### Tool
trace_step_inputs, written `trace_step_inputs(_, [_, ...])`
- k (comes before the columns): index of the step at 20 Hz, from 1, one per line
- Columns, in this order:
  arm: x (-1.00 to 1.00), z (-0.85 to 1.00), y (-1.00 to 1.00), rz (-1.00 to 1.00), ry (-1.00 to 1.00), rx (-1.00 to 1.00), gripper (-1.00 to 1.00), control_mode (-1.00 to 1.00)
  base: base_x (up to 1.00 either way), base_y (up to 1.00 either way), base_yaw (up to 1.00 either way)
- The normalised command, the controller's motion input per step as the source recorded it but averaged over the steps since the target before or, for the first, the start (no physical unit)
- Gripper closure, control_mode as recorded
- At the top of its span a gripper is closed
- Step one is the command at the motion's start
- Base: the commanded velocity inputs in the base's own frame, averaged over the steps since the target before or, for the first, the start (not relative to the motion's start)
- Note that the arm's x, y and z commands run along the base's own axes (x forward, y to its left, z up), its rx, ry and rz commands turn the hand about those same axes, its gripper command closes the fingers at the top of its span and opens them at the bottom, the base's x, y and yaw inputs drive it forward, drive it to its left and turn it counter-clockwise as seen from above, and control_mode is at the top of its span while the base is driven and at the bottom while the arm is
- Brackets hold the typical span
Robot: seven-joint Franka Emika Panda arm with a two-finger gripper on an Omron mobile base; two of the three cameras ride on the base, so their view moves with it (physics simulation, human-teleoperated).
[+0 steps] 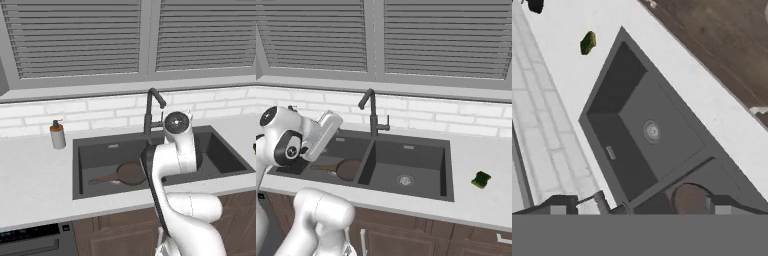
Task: Pick the pan and sponge and place them into the sink. Then turn on the water.
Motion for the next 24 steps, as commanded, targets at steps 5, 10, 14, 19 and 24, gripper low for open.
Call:
trace_step_inputs(5, [-0.33,0.46,-0.97,-0.4,-0.04,0.29,-1.0,-1.0,0.0,0.0,0.0])
trace_step_inputs(10, [-0.2,0.12,-1.0,-0.37,-0.04,0.31,-1.0,-1.0,0.0,0.0,0.0])
trace_step_inputs(14, [-0.07,0.0,-1.0,-0.39,-0.05,0.32,-1.0,-1.0,0.0,0.0,0.0])
trace_step_inputs(19, [0.0,0.0,-1.0,-0.49,-0.12,0.23,-1.0,-1.0,0.0,0.0,0.0])
trace_step_inputs(24, [0.06,0.0,-0.89,-0.54,-0.07,0.22,-1.0,-1.0,0.0,0.0,0.0])
